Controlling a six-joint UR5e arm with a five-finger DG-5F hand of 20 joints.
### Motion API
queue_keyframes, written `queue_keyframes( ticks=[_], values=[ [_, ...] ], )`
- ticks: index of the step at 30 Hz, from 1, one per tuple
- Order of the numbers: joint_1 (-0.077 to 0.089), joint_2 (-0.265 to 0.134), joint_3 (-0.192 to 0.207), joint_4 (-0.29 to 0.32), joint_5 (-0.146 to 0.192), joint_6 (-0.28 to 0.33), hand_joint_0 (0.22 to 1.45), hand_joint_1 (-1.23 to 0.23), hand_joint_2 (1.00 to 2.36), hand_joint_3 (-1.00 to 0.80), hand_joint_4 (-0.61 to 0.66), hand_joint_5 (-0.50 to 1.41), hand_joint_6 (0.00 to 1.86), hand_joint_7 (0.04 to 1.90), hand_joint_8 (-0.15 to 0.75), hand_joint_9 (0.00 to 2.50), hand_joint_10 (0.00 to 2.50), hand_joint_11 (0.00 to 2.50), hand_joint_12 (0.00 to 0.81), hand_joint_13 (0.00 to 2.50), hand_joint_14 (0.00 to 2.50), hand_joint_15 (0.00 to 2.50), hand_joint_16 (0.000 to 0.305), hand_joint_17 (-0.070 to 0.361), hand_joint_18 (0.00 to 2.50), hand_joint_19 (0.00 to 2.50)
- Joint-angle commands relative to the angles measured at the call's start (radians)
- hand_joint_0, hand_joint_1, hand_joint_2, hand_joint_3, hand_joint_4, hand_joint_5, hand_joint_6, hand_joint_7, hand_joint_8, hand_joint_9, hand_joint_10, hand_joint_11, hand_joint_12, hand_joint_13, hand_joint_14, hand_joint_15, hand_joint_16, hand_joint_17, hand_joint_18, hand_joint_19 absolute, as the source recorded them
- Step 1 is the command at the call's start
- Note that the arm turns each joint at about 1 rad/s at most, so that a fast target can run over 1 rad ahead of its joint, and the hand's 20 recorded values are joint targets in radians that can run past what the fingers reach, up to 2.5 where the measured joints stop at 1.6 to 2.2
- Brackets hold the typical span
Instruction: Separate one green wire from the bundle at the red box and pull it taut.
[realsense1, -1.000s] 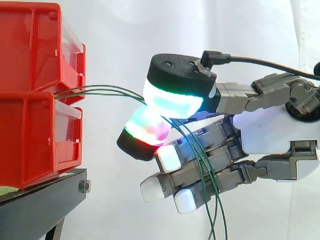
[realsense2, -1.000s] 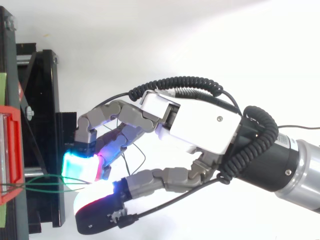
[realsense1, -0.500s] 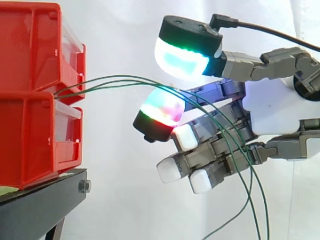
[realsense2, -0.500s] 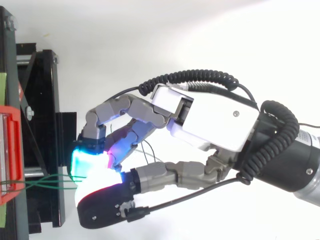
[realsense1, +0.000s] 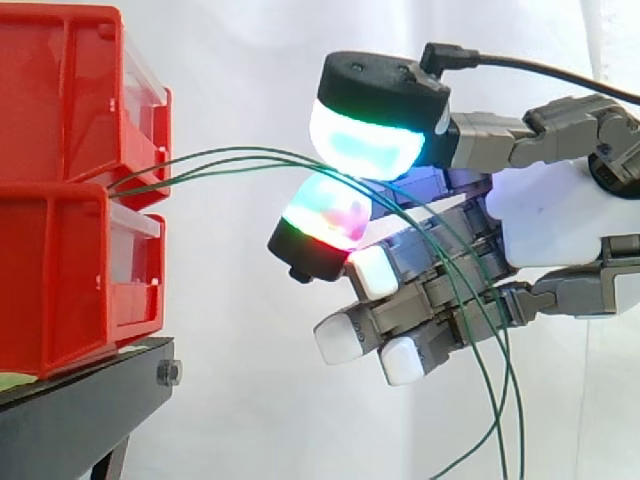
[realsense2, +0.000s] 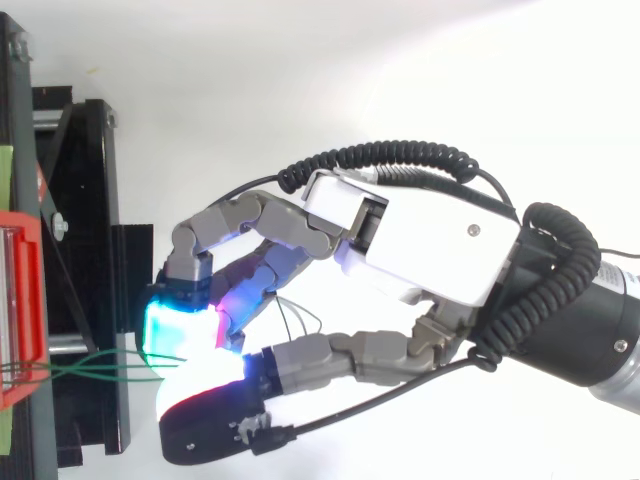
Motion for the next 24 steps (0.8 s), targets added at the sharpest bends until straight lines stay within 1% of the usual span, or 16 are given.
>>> queue_keyframes(
  ticks=[1,4,6,9,10,18,20,21,23,24],
  values=[
    [0.000,0.000,0.000,0.000,0.000,0.000,0.62,-0.77,1.01,-0.33,0.07,-0.13,0.90,1.08,0.255,1.10,0.02,0.57,0.304,0.87,0.02,0.40,0.047,0.106,0.74,0.63],
    [0.000,0.000,-0.001,0.000,0.000,0.000,0.63,-0.79,1.01,-0.30,0.05,-0.14,0.91,1.08,0.254,1.09,0.02,0.57,0.305,0.87,0.02,0.40,0.047,0.107,0.74,0.62],
    [0.000,0.000,0.000,0.000,0.000,0.000,0.63,-0.79,1.01,-0.31,0.06,-0.14,0.91,1.06,0.258,1.09,0.02,0.57,0.304,0.87,0.02,0.39,0.047,0.107,0.74,0.62],
    [0.000,0.000,0.000,-0.002,0.000,0.000,0.63,-0.79,1.01,-0.42,0.09,-0.14,0.91,1.02,0.254,1.08,0.02,0.56,0.304,0.87,0.02,0.40,0.047,0.106,0.74,0.62],
    [0.000,0.000,0.000,-0.003,0.002,0.000,0.63,-0.78,1.00,-0.50,0.10,-0.14,0.91,1.01,0.251,1.08,0.02,0.56,0.304,0.87,0.02,0.40,0.047,0.106,0.74,0.62],
    [-0.003,0.000,0.000,-0.003,0.000,0.000,0.58,-0.76,1.00,-0.50,0.10,-0.11,0.89,1.06,0.233,1.14,0.02,0.57,0.296,0.89,0.02,0.39,0.046,0.103,0.76,0.61],
    [-0.003,0.000,0.000,-0.003,-0.002,0.000,0.60,-0.77,1.00,-0.50,0.08,-0.11,0.89,1.08,0.231,1.15,0.02,0.57,0.295,0.89,0.02,0.39,0.046,0.102,0.75,0.61],
    [-0.003,0.000,0.000,-0.003,-0.002,0.000,0.63,-0.78,1.00,-0.50,0.05,-0.11,0.90,1.09,0.226,1.15,0.02,0.57,0.292,0.89,0.02,0.39,0.045,0.101,0.75,0.60],
    [-0.005,0.000,0.000,-0.003,-0.003,0.000,0.65,-0.81,1.00,-0.50,0.03,-0.11,0.90,1.14,0.227,1.15,0.02,0.58,0.293,0.90,0.02,0.40,0.045,0.101,0.75,0.60],
    [-0.006,0.001,0.003,-0.003,-0.003,0.000,0.66,-0.84,1.01,-0.44,0.01,-0.11,0.90,1.18,0.231,1.15,0.02,0.58,0.293,0.90,0.02,0.40,0.045,0.101,0.76,0.60]
  ],
)
